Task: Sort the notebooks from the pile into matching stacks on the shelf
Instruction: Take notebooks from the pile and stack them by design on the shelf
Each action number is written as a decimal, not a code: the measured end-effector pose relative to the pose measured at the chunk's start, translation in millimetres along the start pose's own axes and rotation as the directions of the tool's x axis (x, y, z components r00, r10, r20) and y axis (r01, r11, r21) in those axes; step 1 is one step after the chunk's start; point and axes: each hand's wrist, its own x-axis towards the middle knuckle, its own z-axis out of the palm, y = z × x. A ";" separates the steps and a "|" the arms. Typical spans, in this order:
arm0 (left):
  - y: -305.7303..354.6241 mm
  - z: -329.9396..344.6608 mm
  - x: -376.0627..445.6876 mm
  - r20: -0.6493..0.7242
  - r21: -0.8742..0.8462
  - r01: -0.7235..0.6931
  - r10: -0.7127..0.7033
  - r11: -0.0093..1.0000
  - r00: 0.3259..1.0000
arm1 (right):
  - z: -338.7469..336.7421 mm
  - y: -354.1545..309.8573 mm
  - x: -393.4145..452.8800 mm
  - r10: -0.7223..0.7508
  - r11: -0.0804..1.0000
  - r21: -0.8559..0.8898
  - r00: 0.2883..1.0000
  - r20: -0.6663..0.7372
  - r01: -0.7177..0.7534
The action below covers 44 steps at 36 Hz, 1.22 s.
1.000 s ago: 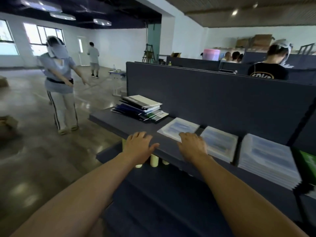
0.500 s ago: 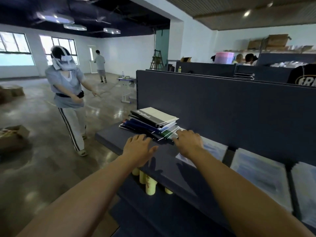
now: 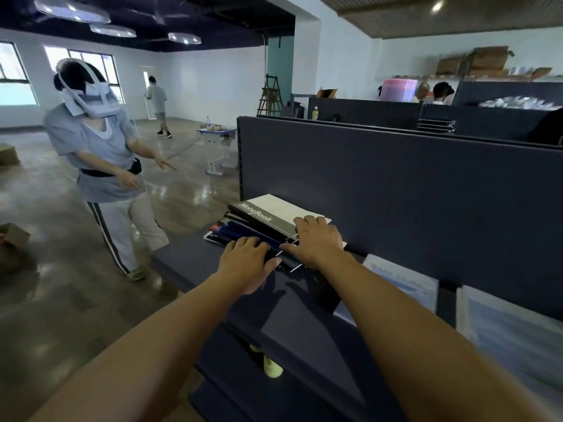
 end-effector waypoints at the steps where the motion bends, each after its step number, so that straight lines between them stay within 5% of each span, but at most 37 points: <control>1: -3.9 0.3 3.5 0.003 -0.001 -0.007 0.007 1.000 1.000 | 1.4 -2.1 4.4 -0.008 1.000 -0.011 1.000 0.011 0.008; 8: -27.3 0.5 21.0 0.027 -0.038 -0.044 0.045 0.998 0.999 | 5.0 -6.6 24.1 -0.020 0.997 -0.079 0.998 0.056 0.024; 14: -38.8 3.5 26.6 -0.012 -0.100 -0.084 0.084 0.991 0.996 | -0.5 4.1 32.9 0.046 0.989 0.141 0.998 0.039 -0.051; 21: -42.2 3.6 28.3 -0.079 -0.147 -0.130 0.119 0.981 0.990 | 1.3 2.9 39.0 0.028 0.993 0.117 0.998 0.052 -0.034; 25: -38.6 3.6 31.0 -0.108 -0.155 -0.177 0.161 0.972 0.981 | -1.5 -2.1 31.6 -0.046 0.997 -0.071 0.994 -0.101 0.038; 33: -21.8 3.5 33.4 -0.198 -0.158 -0.293 0.260 0.943 0.945 | -5.6 -8.2 -10.3 -0.146 0.989 -0.047 0.966 -0.214 0.140; 39: 3.0 -1.8 26.0 -0.248 -0.140 -0.431 0.390 0.891 0.887 | -12.7 -2.6 -50.7 -0.089 0.996 -0.063 0.913 -0.399 0.069; 44: 33.9 -3.3 14.7 -0.227 -0.151 -0.545 0.507 0.825 0.831 | -19.6 12.0 -94.8 0.026 0.992 -0.101 0.912 -0.409 -0.073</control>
